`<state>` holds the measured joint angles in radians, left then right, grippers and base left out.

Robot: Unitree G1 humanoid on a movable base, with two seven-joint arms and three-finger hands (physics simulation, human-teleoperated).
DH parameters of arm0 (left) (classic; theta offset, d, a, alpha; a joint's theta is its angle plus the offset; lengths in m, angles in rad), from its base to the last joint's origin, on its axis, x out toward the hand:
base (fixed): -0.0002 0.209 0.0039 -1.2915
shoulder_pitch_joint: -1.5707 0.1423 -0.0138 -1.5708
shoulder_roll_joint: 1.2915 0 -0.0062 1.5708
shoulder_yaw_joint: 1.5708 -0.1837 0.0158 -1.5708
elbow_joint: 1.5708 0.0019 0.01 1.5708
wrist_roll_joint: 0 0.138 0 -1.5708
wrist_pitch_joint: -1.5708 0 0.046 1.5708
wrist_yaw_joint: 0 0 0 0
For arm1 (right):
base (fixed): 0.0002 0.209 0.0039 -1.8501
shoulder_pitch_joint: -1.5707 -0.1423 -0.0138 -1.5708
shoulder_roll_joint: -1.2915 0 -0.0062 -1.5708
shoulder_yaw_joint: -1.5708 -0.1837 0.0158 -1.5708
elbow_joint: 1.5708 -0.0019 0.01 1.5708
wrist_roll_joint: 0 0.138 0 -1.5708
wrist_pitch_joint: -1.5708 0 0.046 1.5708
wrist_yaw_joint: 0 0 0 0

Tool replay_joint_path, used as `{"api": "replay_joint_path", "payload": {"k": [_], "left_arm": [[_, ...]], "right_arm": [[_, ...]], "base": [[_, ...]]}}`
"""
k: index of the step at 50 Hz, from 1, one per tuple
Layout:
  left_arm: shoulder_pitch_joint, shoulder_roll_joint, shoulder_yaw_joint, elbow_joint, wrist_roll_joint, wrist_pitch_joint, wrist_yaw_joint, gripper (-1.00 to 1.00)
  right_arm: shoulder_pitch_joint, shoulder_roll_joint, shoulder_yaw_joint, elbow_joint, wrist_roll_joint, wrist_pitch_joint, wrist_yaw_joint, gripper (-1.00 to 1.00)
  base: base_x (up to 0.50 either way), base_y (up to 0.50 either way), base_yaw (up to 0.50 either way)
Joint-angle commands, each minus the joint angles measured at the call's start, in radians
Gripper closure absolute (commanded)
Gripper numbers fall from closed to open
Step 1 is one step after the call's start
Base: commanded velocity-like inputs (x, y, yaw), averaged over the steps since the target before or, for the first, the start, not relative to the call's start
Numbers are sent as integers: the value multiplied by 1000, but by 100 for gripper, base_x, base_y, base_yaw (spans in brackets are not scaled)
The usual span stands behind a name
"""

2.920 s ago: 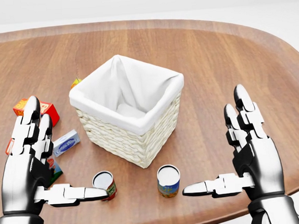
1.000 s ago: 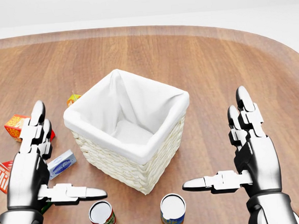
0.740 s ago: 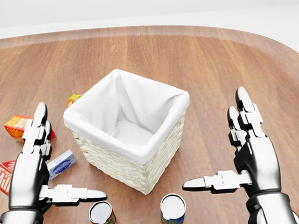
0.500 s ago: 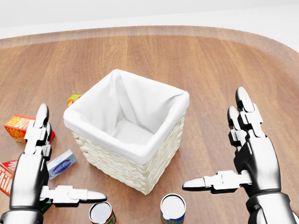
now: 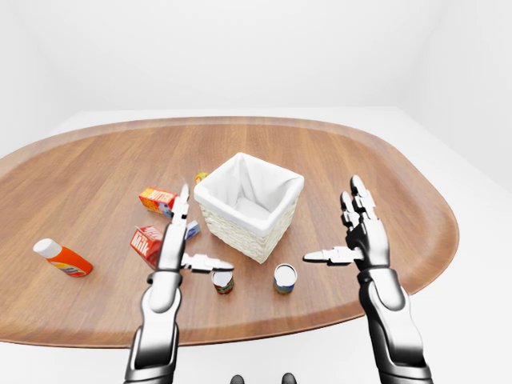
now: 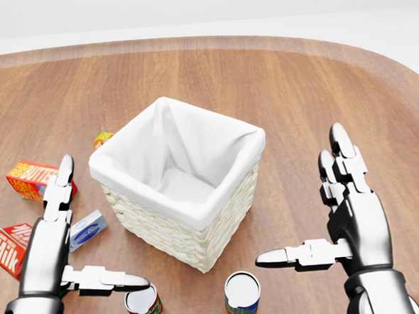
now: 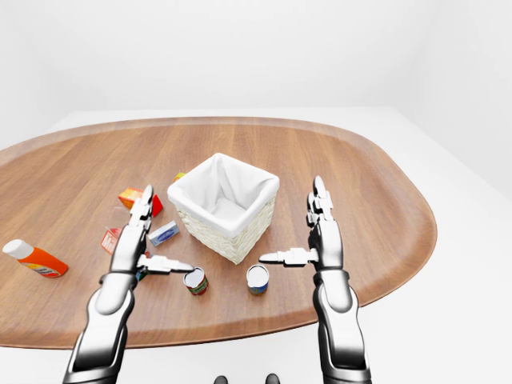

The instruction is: Pick up the tomato sauce, and put it in the basket.

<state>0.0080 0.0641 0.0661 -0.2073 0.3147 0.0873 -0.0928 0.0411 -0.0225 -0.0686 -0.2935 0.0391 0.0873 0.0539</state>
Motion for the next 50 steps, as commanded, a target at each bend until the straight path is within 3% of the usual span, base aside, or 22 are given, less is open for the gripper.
{"api": "replay_joint_path", "payload": {"k": [1,27,47,50], "left_arm": [[6,0,-8,19,40,0,0,-100],[13,5,-13,37,102,-38,-7,-100],[54,-2,-23,-30,149,-26,-32,-100],[62,-2,-25,-30,159,-34,-32,-100]], "right_arm": [[-2,0,0,11,0,0,-1,-100],[-7,-2,-2,19,0,0,-2,-100],[-14,-3,-6,35,1,0,-5,-100],[-13,-4,-6,33,2,0,-6,-100]], "base": [[0,0,0],[0,0,0],[0,0,0],[0,0,0]]}}
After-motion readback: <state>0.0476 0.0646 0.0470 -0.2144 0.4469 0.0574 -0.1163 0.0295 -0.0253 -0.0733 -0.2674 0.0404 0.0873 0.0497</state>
